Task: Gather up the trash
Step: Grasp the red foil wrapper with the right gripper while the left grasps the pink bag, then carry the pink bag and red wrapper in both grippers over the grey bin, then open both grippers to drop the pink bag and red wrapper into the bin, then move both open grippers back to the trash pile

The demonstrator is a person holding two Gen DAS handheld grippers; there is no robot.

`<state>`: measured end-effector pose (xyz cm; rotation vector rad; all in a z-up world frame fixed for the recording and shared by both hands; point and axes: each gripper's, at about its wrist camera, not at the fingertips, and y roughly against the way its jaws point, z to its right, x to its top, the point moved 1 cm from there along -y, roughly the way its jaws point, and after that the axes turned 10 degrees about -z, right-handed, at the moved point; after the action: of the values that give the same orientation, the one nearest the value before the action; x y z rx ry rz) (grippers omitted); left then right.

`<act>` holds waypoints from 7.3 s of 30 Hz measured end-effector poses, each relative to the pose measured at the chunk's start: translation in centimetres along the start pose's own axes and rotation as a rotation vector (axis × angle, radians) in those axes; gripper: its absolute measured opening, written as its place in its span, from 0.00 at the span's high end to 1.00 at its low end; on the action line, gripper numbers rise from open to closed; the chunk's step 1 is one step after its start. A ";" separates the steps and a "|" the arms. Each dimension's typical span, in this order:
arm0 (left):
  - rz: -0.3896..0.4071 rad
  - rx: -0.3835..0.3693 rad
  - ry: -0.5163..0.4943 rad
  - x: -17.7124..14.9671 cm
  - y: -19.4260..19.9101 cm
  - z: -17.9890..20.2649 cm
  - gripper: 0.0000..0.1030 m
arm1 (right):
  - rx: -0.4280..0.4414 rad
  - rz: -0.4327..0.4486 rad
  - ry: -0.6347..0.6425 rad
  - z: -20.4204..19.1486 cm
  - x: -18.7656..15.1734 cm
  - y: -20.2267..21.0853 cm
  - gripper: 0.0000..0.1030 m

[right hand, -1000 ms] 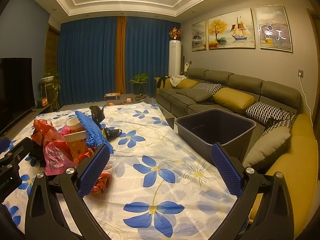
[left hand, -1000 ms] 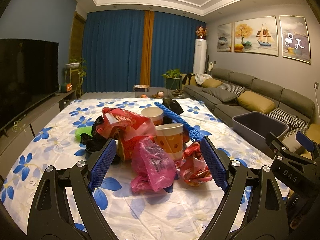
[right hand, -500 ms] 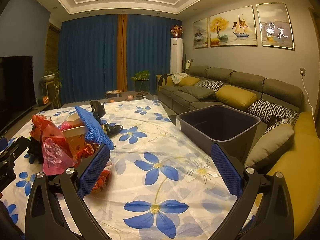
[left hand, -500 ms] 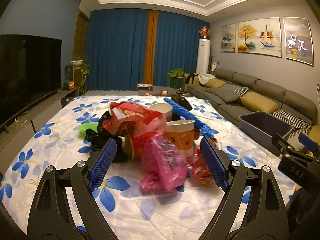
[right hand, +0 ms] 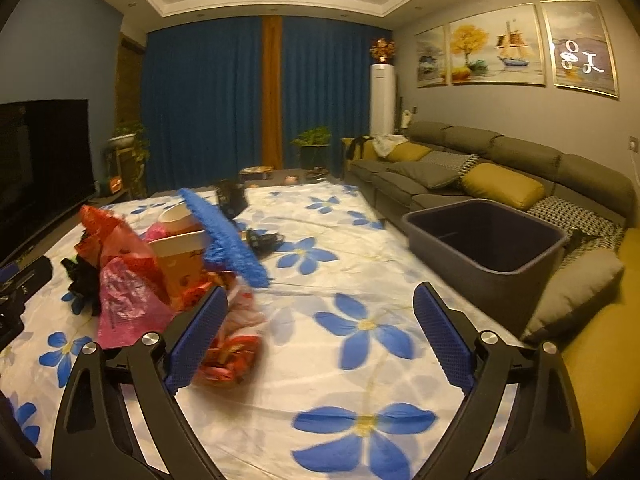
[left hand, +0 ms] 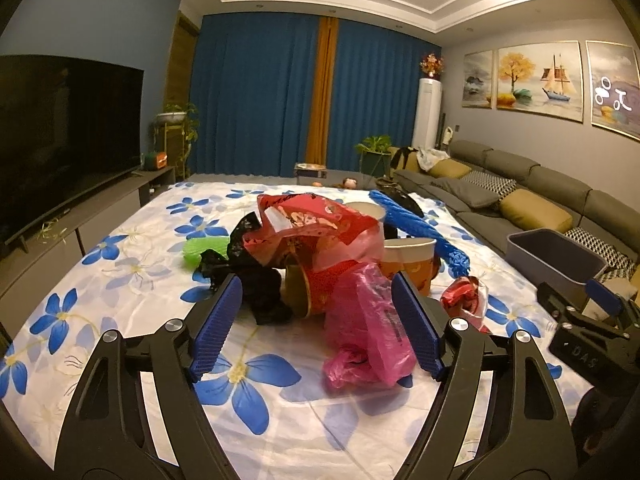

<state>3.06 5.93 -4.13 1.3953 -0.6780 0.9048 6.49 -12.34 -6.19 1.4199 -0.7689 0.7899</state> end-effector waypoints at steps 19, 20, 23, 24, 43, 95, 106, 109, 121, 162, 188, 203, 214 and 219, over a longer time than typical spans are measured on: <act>-0.071 -0.059 -0.052 0.0 -3.3 1.2 0.39 | 0.197 -0.213 0.046 -3.3 0.2 -5.9 0.60; -0.077 -0.064 -0.056 0.1 -3.5 1.4 0.39 | 0.203 -0.215 0.051 -3.3 0.3 -6.1 0.68; -0.097 -0.075 -0.069 0.1 -4.2 1.9 0.41 | 0.220 -0.221 0.062 -3.5 0.2 -5.9 0.83; -0.102 -0.079 -0.073 0.1 -4.4 2.0 0.42 | 0.222 -0.218 0.062 -3.4 0.1 -5.8 0.84; -0.190 -0.221 -0.086 -0.8 -5.2 3.2 1.00 | 0.205 -0.123 0.037 0.5 -0.3 -1.3 0.97; -0.008 -0.358 -0.119 3.3 1.2 5.8 1.00 | 0.158 -0.003 -0.046 5.9 0.8 2.3 0.97; 0.026 -0.493 -0.224 5.7 -1.2 15.5 1.00 | 0.019 0.077 -0.096 11.8 3.8 2.0 0.97; 0.031 -0.532 -0.240 6.7 -2.4 18.5 1.00 | -0.044 0.108 -0.121 14.2 5.0 1.8 0.97; 0.043 -0.626 -0.286 8.8 -8.9 29.0 1.00 | -0.185 0.156 -0.219 22.3 8.0 -1.6 0.97; -0.146 -0.749 -0.370 7.5 -17.2 38.0 0.97 | -0.167 0.114 -0.275 27.5 9.6 -7.1 0.97; 0.027 -0.281 -0.127 6.0 -6.6 18.5 0.09 | -0.162 0.202 -0.244 21.4 6.3 -0.3 0.15; 0.080 0.027 -0.014 2.8 -1.5 2.9 0.09 | 0.114 0.071 -0.104 7.9 3.1 0.0 0.15; 0.105 0.101 0.101 2.5 0.6 -3.7 0.09 | 0.247 -0.064 0.040 -2.5 1.5 -2.6 0.15; 0.100 0.104 0.125 2.3 0.2 -5.0 0.09 | 0.270 -0.098 0.096 -5.5 1.1 -3.6 0.15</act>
<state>3.54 11.21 -2.51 1.3930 -0.6170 1.1109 10.10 -6.82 -7.25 1.6339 -0.5283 0.9032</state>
